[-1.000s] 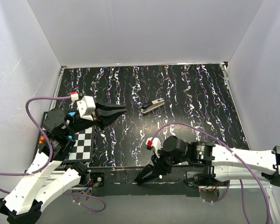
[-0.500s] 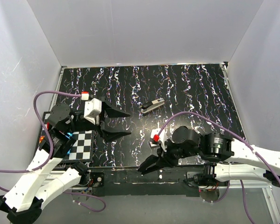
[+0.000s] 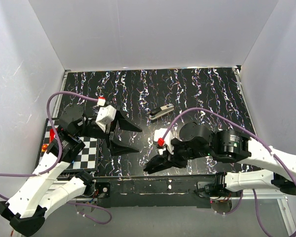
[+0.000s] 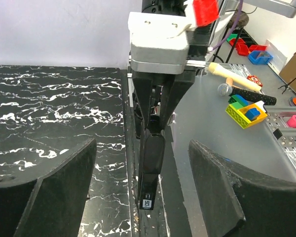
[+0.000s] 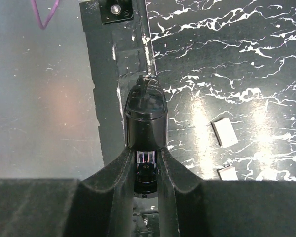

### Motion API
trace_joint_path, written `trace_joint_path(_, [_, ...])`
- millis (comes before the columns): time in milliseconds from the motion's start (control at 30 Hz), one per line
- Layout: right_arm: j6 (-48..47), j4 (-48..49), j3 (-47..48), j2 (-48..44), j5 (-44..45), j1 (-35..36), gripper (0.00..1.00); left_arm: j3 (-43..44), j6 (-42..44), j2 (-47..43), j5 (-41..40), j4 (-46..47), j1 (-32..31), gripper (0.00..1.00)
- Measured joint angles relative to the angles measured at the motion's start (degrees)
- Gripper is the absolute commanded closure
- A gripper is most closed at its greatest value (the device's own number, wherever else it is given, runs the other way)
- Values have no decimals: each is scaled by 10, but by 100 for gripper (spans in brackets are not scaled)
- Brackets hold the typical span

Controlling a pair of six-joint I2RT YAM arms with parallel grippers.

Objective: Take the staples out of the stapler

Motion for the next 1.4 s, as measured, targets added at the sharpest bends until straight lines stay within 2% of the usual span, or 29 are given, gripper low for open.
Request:
trace_joint_path(500, [-59,-35,141,94,-9,-44,99,-48,5,21,-40,-1,-28,27])
trace_joint_path(833, [-70,-36,200,148,-44,-76,99,-57,12,31,-61,3,-40,29])
trace_joint_path(1033, [-71,-39,225,171,-60,-83,99,-57,14,32,-68,18,-44,35])
trace_joint_path(1100, [-70,-40,229,175,-65,-85,99,-57,14,32,-69,23,-44,42])
trace_joint_path(1333, [-69,-45,229,176,-69,-89,99,-66,23,35,-61,34,-47,100])
trace_joint_path(1400, [-68,-48,229,176,-74,-90,99,-67,28,35,-55,35,-48,100])
